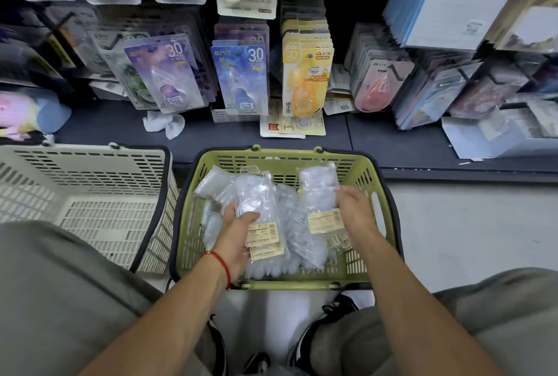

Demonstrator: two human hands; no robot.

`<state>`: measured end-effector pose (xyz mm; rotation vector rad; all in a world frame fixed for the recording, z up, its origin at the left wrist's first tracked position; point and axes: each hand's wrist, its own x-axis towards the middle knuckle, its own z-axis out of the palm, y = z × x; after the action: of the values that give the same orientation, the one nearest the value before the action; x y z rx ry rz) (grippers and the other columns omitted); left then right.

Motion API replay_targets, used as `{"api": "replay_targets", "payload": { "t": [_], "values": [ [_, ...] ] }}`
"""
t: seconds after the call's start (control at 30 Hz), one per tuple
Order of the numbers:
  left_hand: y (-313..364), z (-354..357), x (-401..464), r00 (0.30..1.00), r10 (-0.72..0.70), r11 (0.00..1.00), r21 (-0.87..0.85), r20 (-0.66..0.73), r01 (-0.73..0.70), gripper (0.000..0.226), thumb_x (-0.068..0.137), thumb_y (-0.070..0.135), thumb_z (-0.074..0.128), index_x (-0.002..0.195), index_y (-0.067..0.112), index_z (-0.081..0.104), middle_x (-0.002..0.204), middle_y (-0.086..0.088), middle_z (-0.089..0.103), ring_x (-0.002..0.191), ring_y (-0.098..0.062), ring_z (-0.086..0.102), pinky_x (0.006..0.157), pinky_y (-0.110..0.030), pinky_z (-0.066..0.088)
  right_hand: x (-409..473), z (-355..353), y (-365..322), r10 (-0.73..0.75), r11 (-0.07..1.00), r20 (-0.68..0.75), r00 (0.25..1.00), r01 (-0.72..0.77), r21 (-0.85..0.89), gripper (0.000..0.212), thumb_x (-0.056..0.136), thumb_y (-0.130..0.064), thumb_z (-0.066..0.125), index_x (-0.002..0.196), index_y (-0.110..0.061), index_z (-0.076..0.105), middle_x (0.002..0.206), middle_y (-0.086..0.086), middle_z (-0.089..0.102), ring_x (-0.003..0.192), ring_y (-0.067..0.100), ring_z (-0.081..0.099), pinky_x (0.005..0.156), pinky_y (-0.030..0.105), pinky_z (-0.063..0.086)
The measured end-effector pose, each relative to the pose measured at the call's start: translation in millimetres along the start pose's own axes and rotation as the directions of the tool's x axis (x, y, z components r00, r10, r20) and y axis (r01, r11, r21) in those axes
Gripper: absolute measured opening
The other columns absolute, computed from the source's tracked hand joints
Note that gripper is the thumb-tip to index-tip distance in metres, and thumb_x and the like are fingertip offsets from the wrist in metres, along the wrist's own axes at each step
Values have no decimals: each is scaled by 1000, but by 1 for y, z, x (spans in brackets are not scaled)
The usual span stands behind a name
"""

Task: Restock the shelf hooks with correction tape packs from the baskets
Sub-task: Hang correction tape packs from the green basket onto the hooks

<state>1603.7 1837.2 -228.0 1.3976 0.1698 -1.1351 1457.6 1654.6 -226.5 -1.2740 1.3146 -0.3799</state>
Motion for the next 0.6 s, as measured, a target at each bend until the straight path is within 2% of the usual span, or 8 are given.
{"api": "replay_targets", "payload": {
  "t": [0.07,0.13,0.23,0.3,0.4,0.5,0.53,0.6],
  "values": [
    [0,6,-2,1000,4,1000,-21,20,-4,48,103,34,63,144,40,37,119,-9,72,91,-30,77,73,-46,64,-11,12,-10,4,995,260,965,-29,92,21,100,-9,58,117,-14,70,109,10,78,98,31,76,86,51,63],
    [-1,8,-3,997,20,998,-53,70,-16,64,94,44,75,145,40,37,131,-6,71,101,-32,78,77,-50,64,-21,30,-12,-53,999,403,914,46,25,20,99,-8,63,116,-14,72,111,9,78,102,28,76,89,46,63],
    [-2,2,-5,992,118,993,-21,45,-117,63,90,21,82,138,32,44,127,-8,74,93,-25,80,66,-42,65,-22,54,-5,-158,977,391,907,201,-73,11,100,-15,69,104,-20,78,101,5,78,95,23,74,83,37,63],
    [-1,-5,-6,986,164,986,11,-19,-164,58,91,9,80,133,32,47,119,-6,76,83,-19,81,58,-35,63,-12,61,0,-196,960,281,939,243,-142,14,103,-19,65,105,-18,78,101,1,77,96,22,72,78,27,59],
    [2,-21,-11,983,169,986,0,-72,-169,55,92,9,79,132,34,49,114,-4,78,81,-22,81,59,-39,63,14,63,10,-328,758,195,924,381,-529,30,103,-17,62,132,-11,68,131,6,70,122,24,65,95,21,45],
    [4,-41,-19,973,203,978,62,-107,-197,61,89,10,81,134,36,49,114,1,79,89,-21,80,74,-47,65,36,78,18,-231,578,360,904,425,-696,61,104,-24,63,160,-17,39,167,9,36,154,27,34,123,38,33],
    [4,-47,-22,969,218,975,77,-114,-210,61,89,10,82,134,36,50,115,2,79,93,-21,79,79,-49,65,42,83,19,-176,522,405,897,433,-735,69,105,-28,62,165,-22,29,173,7,23,158,27,24,126,45,30],
    [3,-61,-26,962,244,969,79,-127,-235,59,88,9,82,131,36,52,112,5,80,93,-16,79,72,-42,66,51,92,23,-103,461,445,890,439,-771,75,105,-31,61,167,-28,18,175,4,17,159,28,21,125,52,29]
  ]
}}
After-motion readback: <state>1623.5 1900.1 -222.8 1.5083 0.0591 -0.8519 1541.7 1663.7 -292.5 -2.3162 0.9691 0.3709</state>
